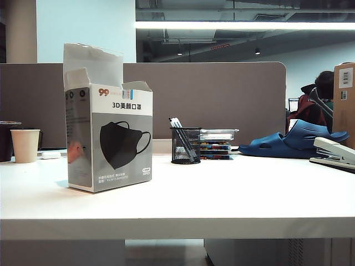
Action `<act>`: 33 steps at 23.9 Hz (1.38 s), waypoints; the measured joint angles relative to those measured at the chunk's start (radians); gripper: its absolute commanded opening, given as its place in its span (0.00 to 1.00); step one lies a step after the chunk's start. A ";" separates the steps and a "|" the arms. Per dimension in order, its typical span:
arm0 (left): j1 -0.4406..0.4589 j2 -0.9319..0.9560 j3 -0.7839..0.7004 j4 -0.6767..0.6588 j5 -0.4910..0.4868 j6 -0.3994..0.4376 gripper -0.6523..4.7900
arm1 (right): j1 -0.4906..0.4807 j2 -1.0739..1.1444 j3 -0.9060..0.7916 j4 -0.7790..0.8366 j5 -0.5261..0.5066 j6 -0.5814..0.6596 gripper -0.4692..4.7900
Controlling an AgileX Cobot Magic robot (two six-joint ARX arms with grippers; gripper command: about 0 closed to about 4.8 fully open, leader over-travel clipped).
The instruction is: Put the mask into the mask box.
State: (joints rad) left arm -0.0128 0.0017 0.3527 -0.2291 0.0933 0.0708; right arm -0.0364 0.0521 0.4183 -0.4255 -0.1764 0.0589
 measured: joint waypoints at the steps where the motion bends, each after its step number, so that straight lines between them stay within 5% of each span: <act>1: 0.000 0.000 -0.028 0.018 -0.008 0.000 0.11 | 0.000 -0.024 -0.041 0.013 -0.001 0.000 0.08; 15: 0.000 0.000 -0.315 0.320 -0.019 0.000 0.11 | 0.000 -0.047 -0.357 0.362 0.000 0.000 0.08; 33: 0.000 0.000 -0.349 0.345 -0.026 0.000 0.11 | 0.001 -0.047 -0.413 0.436 0.046 -0.001 0.08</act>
State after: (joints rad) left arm -0.0132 0.0021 0.0040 0.1158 0.0677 0.0704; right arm -0.0357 0.0048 0.0051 0.0109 -0.1307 0.0582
